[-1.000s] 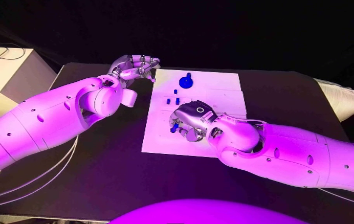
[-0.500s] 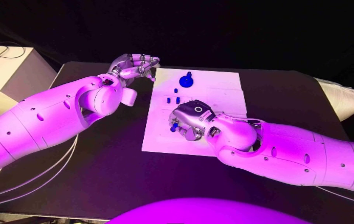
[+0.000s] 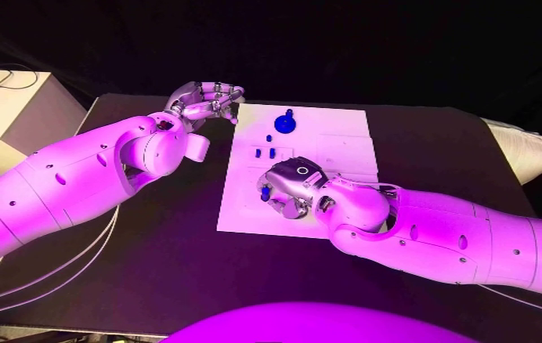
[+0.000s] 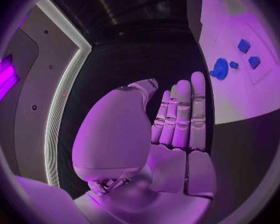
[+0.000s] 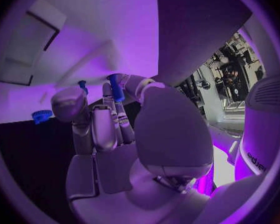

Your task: Assemble the parts on the task board

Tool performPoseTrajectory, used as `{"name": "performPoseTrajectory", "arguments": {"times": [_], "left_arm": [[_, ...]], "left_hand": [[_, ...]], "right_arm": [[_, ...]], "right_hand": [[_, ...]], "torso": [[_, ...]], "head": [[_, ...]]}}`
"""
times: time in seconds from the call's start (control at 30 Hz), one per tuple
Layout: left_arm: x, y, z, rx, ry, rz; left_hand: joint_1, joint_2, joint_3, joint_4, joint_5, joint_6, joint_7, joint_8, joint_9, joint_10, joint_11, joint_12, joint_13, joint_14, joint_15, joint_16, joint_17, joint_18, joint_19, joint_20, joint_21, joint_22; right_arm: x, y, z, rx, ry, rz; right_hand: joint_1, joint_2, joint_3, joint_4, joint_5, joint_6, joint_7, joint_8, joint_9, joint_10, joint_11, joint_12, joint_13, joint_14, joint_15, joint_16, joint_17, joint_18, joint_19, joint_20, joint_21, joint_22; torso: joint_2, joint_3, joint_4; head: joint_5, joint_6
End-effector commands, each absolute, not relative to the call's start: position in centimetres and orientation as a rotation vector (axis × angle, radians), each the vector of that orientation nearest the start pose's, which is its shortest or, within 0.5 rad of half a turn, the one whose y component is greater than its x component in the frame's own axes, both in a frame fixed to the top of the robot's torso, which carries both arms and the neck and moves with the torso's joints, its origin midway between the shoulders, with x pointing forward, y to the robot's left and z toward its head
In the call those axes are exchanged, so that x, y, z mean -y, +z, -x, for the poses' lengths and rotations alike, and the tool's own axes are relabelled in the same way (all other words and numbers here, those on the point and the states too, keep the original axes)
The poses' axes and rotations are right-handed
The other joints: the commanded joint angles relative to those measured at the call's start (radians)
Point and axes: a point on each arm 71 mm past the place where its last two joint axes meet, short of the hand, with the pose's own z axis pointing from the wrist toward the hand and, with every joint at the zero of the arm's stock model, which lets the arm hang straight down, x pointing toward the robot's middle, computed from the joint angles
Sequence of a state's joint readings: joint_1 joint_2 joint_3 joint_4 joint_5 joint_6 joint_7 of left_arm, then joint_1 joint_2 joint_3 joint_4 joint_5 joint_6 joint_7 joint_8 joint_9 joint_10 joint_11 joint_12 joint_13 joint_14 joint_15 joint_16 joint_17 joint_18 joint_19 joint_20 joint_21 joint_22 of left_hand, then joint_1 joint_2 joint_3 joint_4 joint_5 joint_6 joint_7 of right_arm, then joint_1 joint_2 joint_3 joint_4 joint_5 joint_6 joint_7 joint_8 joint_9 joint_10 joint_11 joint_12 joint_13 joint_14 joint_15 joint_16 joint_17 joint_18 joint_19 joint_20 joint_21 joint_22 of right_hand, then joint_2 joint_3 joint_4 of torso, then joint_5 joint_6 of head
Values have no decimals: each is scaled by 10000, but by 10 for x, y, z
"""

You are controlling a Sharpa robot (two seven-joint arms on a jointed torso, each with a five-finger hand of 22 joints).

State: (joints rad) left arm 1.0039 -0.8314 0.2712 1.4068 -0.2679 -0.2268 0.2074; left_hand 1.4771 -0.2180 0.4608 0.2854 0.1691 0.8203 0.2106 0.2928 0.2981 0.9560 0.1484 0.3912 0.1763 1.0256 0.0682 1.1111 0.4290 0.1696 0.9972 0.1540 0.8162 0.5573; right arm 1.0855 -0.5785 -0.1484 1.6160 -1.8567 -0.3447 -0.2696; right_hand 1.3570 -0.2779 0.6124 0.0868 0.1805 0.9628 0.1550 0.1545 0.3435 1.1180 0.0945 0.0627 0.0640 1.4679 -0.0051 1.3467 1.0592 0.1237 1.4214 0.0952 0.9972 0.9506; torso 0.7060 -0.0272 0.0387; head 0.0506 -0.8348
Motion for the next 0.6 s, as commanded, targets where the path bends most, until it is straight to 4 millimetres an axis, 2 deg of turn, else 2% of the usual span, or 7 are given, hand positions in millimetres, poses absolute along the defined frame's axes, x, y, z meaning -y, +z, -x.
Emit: {"name": "performPoseTrajectory", "arguments": {"times": [0.03,0.2,0.27,0.33,0.43,0.5,0.6], "left_arm": [[-242,-180,-511,-14570,-14702,10626],[-242,-180,-511,-14570,-14694,10633],[-242,-180,-511,-14571,-14693,10635],[-242,-180,-511,-14573,-14694,10636],[-242,-180,-511,-14577,-14693,10638],[-242,-180,-511,-14580,-14690,10641],[-242,-180,-511,-14581,-14686,10644]], "left_hand": [[52,47,-76,6,20,-66,114,27,-3,-65,-10,28,10,-51,10,-50,-2,148,-12,56,-60,-9],[52,47,-76,6,20,-66,114,27,-3,-65,-10,28,10,-51,10,-50,-2,148,-12,56,-60,-9],[52,47,-76,6,20,-66,114,27,-3,-65,-10,28,10,-51,10,-50,-2,148,-12,56,-60,-9],[52,47,-76,6,20,-66,114,27,-3,-65,-10,28,10,-51,10,-50,-2,148,-12,56,-60,-9],[52,47,-76,6,20,-66,114,27,-3,-65,-10,28,10,-51,10,-50,-2,148,-12,56,-60,-9],[52,47,-76,6,20,-66,114,27,-3,-65,-10,28,10,-51,10,-50,-2,148,-12,56,-60,-9],[52,47,-76,6,20,-66,114,27,-3,-65,-10,28,10,-51,10,-50,-2,148,-12,56,-60,-9]], "right_arm": [[46,-248,-399,-16225,7327,5900],[48,-249,-400,-16204,7219,5838],[49,-249,-401,-16155,7204,5778],[49,-248,-401,-16098,7205,5715],[51,-247,-401,-15948,7230,5558],[52,-246,-401,-15814,7251,5423],[54,-245,-401,-15666,7266,5272]], "right_hand": [[66,-44,-147,-8,-14,-102,11,-74,-40,-229,27,-26,-7,49,90,-75,-81,25,-77,5,-125,-117],[267,82,-756,-36,-1,-268,39,-252,-157,-859,94,-2,-11,-7,121,-199,-323,73,-151,58,-483,-433],[583,292,-1568,18,14,-433,78,-432,-293,-1370,168,31,-5,-44,198,-266,-463,116,-192,95,-725,-634],[799,415,-2046,115,11,-460,75,-504,-373,-1538,193,35,-4,-62,224,-289,-524,127,-192,118,-812,-696],[1266,564,-2960,462,-4,-636,122,-701,-569,-1909,265,37,-3,-123,276,-387,-731,169,-237,166,-1115,-955],[1726,562,-3577,970,2,-827,46,-848,-754,-2183,314,34,-5,-137,317,-411,-809,178,-215,197,-1223,-1026],[2057,503,-3851,1392,17,-919,32,-863,-859,-2339,344,46,0,-147,338,-424,-860,180,-196,217,-1267,-1049]], "torso": [[-6,6,-4],[-9,10,-5],[-9,9,-1],[-7,9,6],[-5,9,8],[0,9,5],[0,7,2]], "head": [[-1,3],[-6,11],[-13,18],[-24,24],[-24,35],[-32,51],[-42,73]]}}
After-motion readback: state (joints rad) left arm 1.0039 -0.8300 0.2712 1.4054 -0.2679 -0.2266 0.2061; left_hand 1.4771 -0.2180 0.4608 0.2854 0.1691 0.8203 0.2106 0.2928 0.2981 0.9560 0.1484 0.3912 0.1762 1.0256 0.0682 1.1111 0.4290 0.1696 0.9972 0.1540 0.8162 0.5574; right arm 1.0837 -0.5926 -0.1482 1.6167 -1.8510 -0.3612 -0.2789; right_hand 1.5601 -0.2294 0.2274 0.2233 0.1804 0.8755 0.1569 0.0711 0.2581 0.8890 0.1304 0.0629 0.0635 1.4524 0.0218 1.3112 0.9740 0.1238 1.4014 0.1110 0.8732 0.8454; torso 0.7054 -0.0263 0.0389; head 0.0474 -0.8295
